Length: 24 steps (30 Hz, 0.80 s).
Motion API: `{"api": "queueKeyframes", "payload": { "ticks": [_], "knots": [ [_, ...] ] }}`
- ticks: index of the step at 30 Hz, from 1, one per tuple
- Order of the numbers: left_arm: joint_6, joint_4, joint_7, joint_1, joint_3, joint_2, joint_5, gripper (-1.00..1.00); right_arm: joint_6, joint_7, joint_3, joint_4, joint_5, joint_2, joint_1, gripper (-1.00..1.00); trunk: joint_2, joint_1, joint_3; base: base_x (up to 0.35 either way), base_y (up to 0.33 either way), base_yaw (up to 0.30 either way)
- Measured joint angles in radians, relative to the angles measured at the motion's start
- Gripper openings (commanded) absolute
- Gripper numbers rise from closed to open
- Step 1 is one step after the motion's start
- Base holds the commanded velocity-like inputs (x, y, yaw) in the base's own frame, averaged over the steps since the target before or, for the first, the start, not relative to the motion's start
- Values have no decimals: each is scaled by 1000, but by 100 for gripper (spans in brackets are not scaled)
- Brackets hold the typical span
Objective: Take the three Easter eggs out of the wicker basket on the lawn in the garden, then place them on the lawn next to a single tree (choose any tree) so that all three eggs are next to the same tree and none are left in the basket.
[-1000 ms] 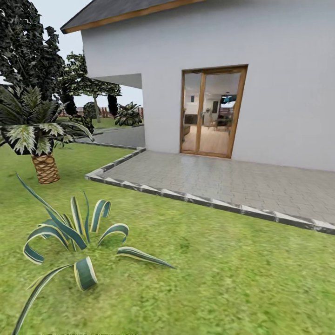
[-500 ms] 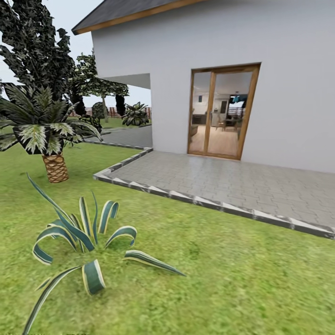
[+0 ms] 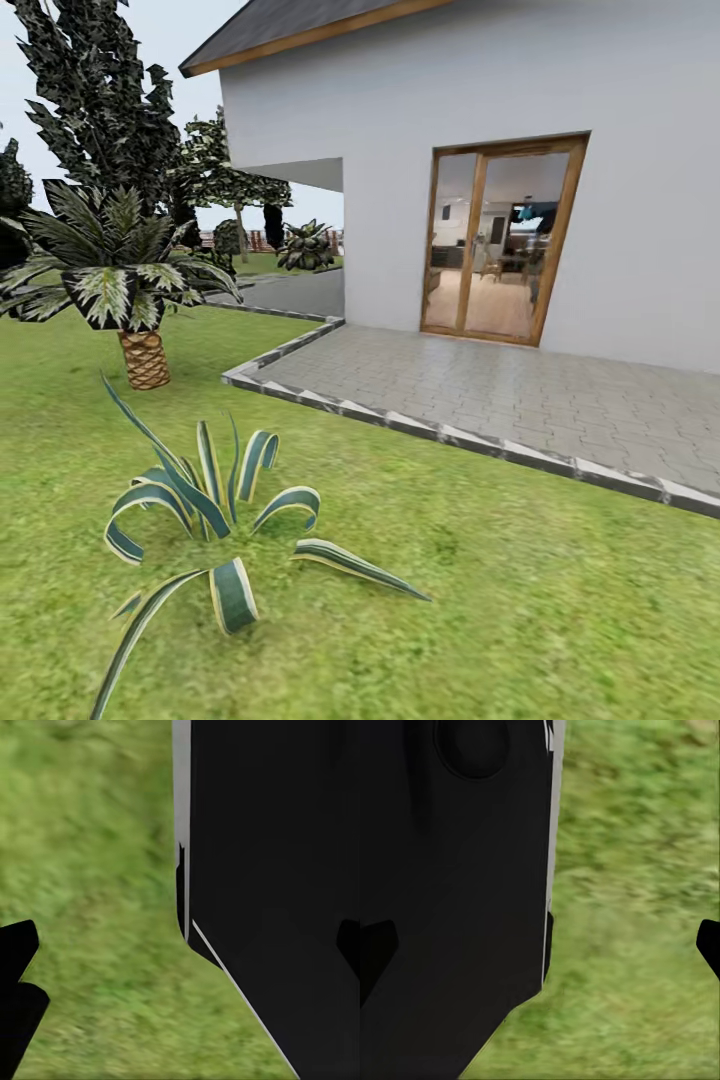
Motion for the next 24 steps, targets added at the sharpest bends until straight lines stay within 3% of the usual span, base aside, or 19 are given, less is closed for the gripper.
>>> {"api": "queueKeyframes", "payload": {
  "ticks": [24],
  "knots": [
    [0,-1,1,0,0,0,1,100,-1,0,0,0,0,-1,0,100,0,0,0,113,329,0]
  ]
}}
